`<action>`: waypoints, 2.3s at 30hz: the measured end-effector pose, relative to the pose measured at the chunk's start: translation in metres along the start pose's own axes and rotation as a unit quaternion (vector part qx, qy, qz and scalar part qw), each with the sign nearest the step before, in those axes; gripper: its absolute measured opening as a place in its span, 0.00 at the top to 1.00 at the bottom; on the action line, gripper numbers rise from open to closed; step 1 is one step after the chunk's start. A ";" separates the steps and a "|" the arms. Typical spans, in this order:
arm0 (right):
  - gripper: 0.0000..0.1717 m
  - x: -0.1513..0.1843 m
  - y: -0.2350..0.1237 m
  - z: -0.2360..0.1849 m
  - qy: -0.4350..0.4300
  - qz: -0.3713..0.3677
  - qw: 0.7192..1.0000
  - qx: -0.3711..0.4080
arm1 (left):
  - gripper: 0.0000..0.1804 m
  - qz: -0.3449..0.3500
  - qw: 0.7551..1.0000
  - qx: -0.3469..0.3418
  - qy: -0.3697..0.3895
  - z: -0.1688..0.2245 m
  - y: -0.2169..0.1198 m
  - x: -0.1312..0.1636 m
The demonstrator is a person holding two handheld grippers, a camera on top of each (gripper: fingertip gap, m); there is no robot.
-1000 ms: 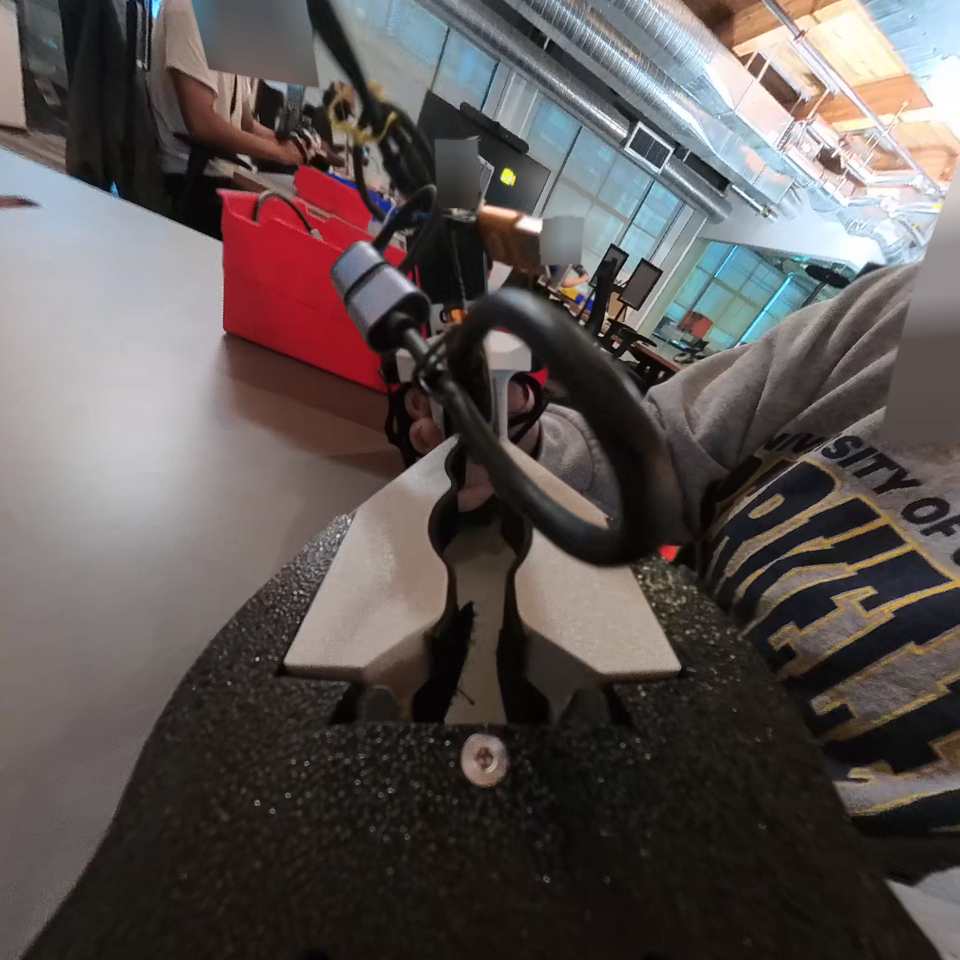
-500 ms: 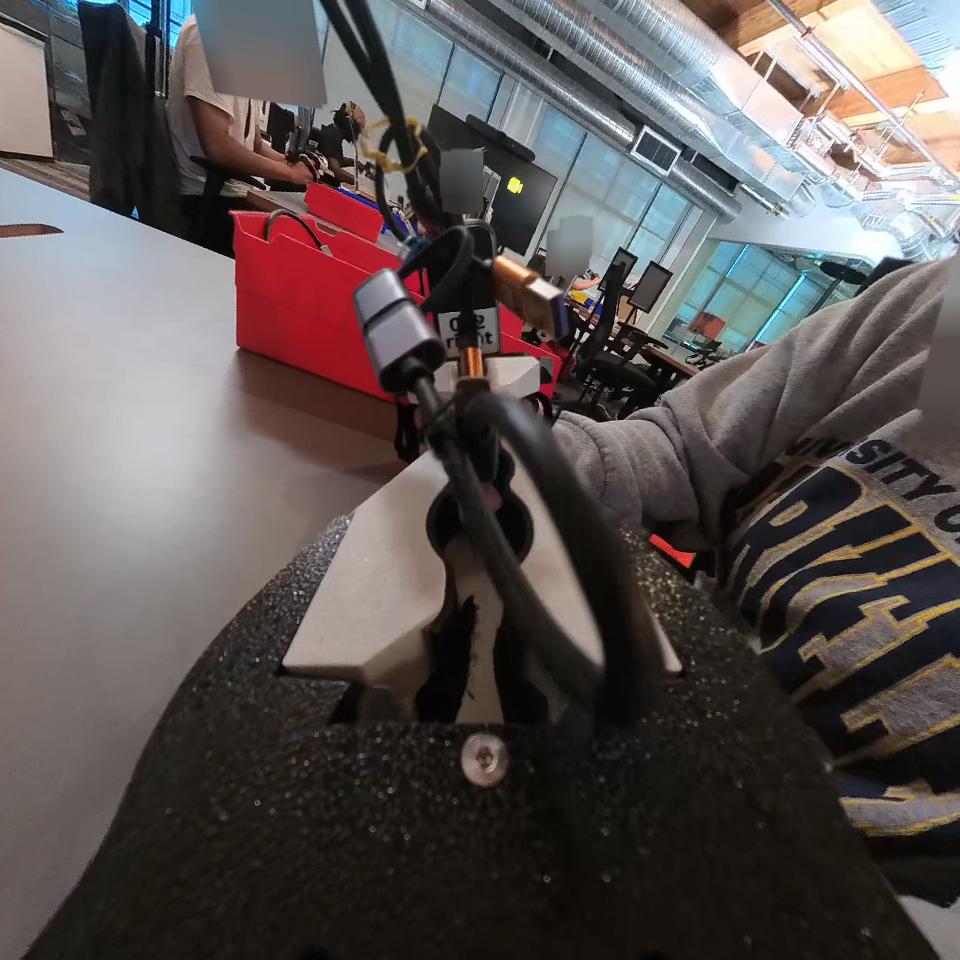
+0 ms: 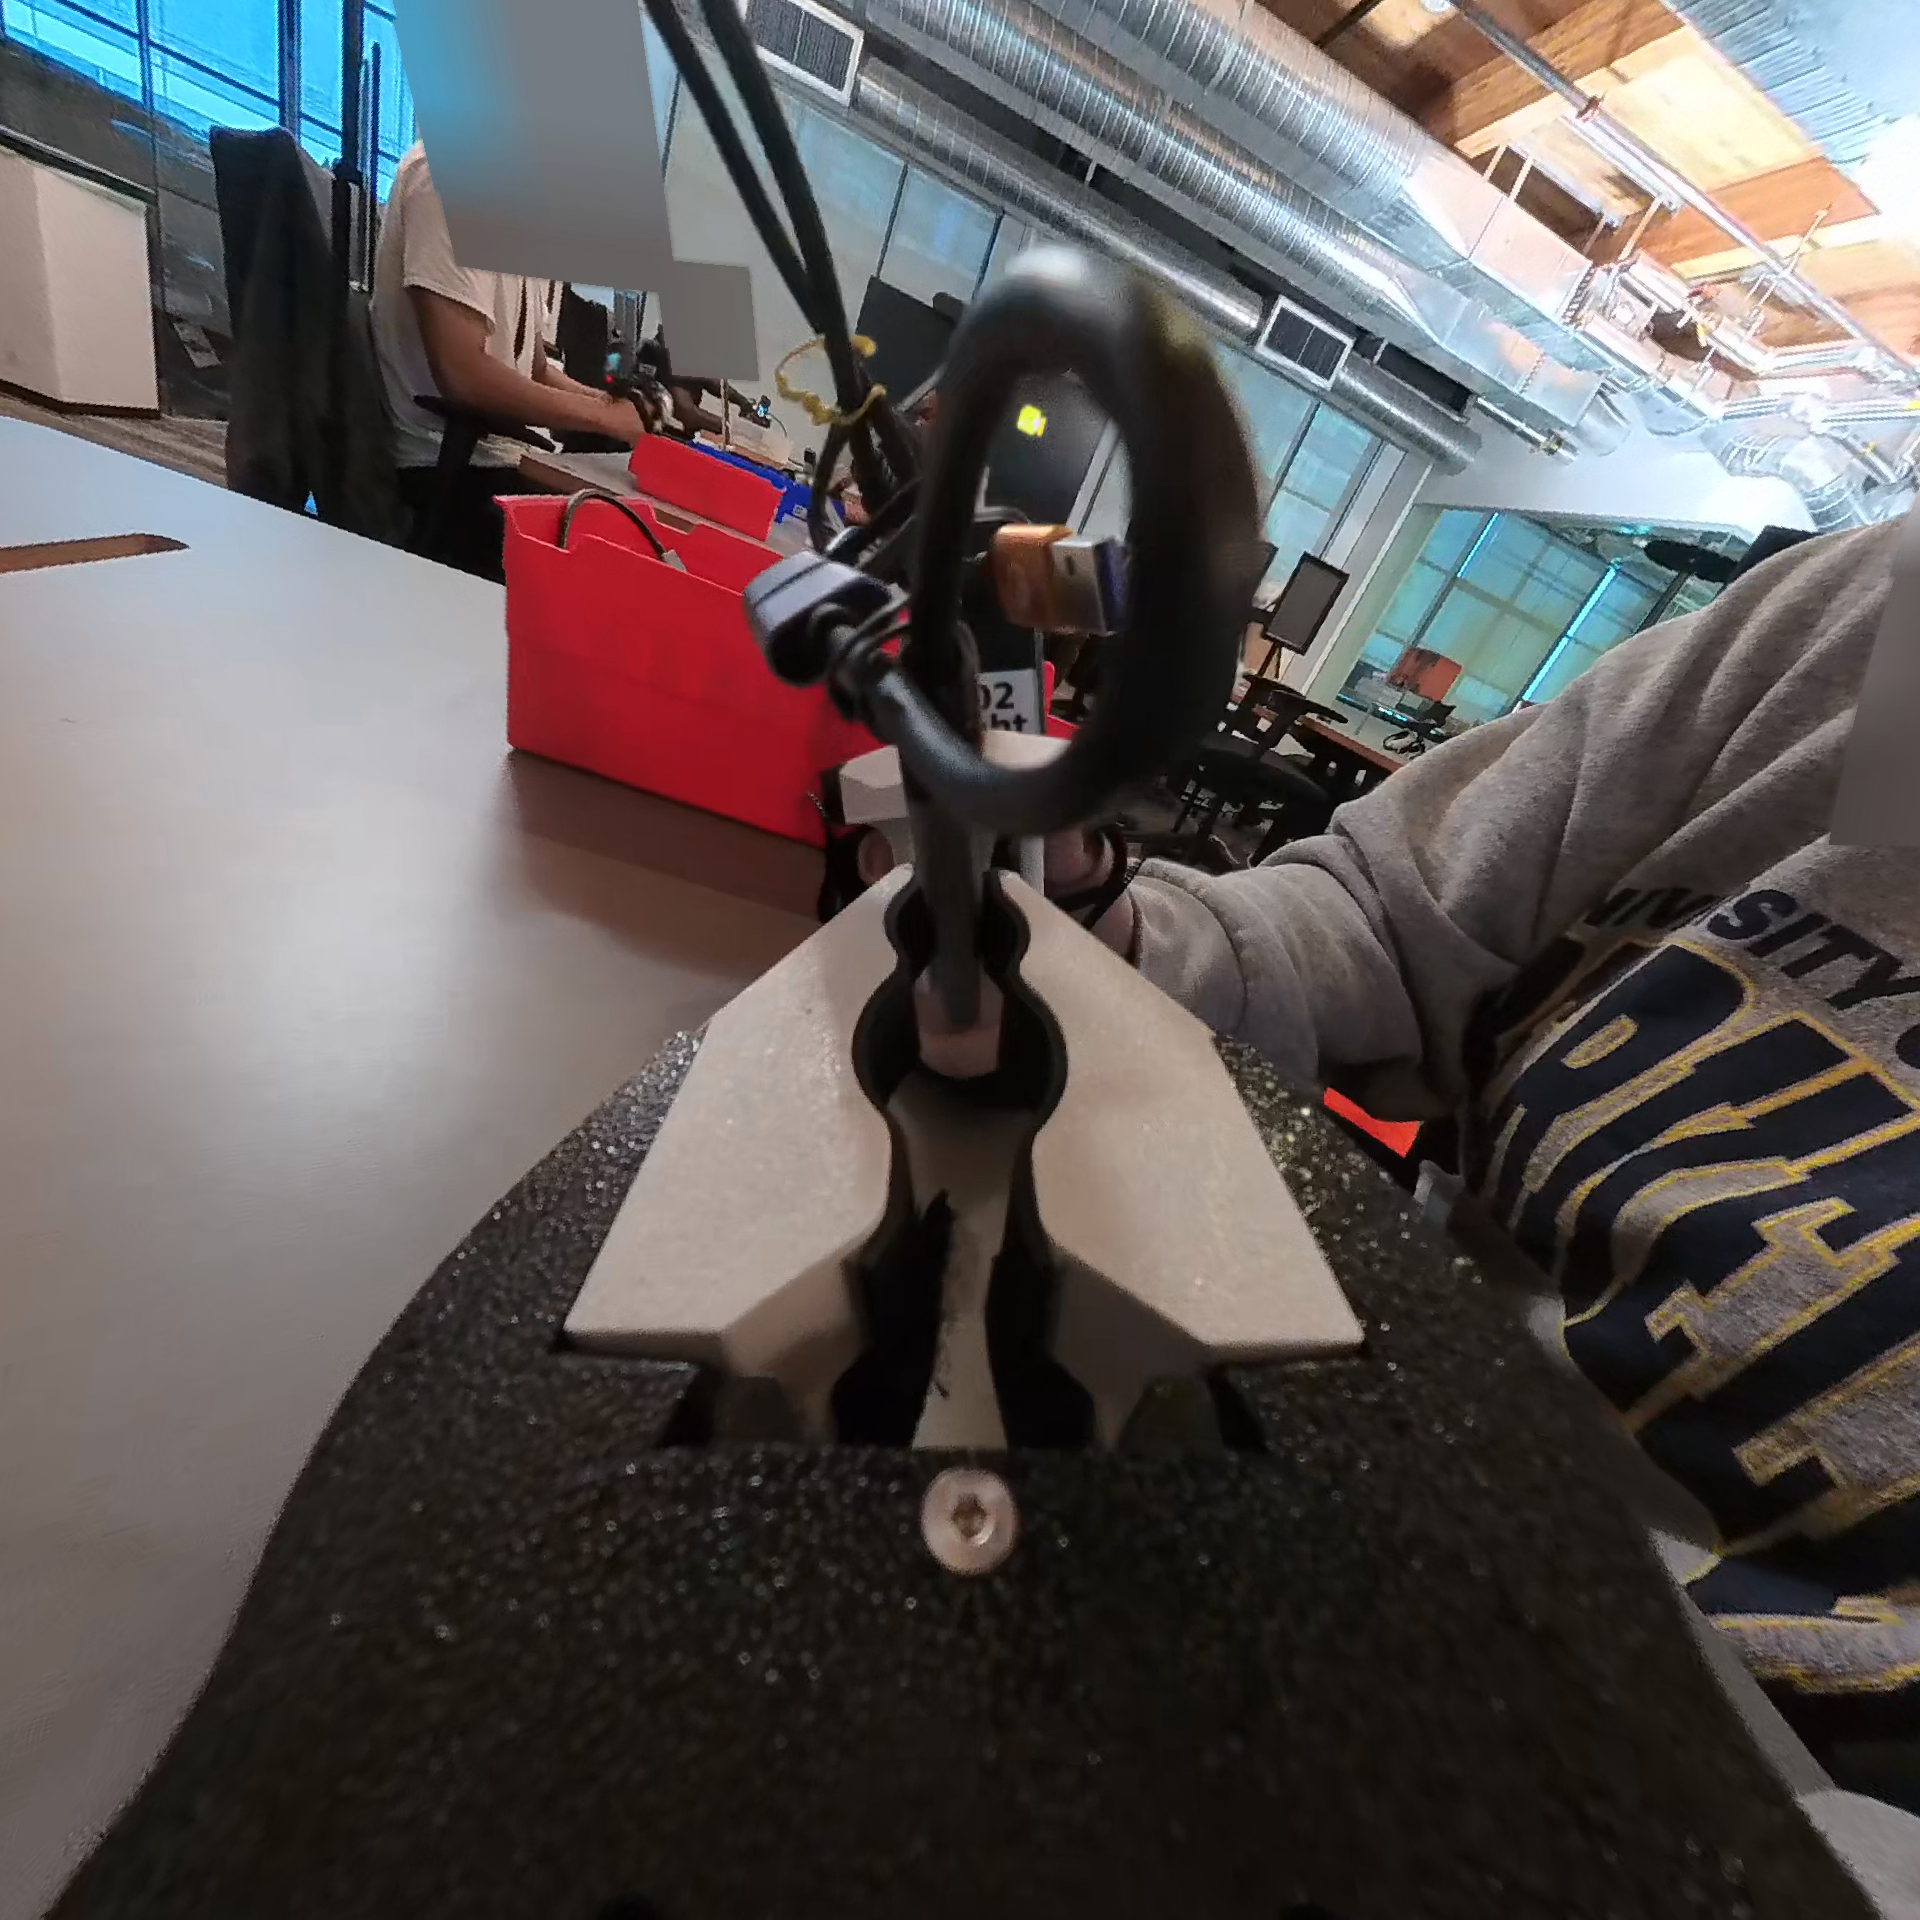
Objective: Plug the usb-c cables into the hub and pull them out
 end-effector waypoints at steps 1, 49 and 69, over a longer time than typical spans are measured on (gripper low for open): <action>0.99 0.000 0.000 0.001 0.000 0.002 1.000 0.003 | 0.96 0.001 1.000 -0.002 0.000 -0.001 0.000 0.000; 0.98 0.066 -0.017 -0.042 -0.508 -0.264 0.817 -0.070 | 0.96 -0.279 0.844 -0.198 0.412 0.004 -0.027 0.061; 0.98 0.087 -0.028 -0.057 -0.502 -0.294 0.812 -0.038 | 0.96 -0.303 0.866 -0.147 0.369 0.010 -0.020 0.090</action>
Point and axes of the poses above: each gripper's, where its closed fingertips meet, y out along the fingers, x out of its underside, z = x × y across the jaws, the point moved 1 cm from there along -y, back along the fingers, and after that the axes turned 11 degrees about -y, right-handed, at the moved point
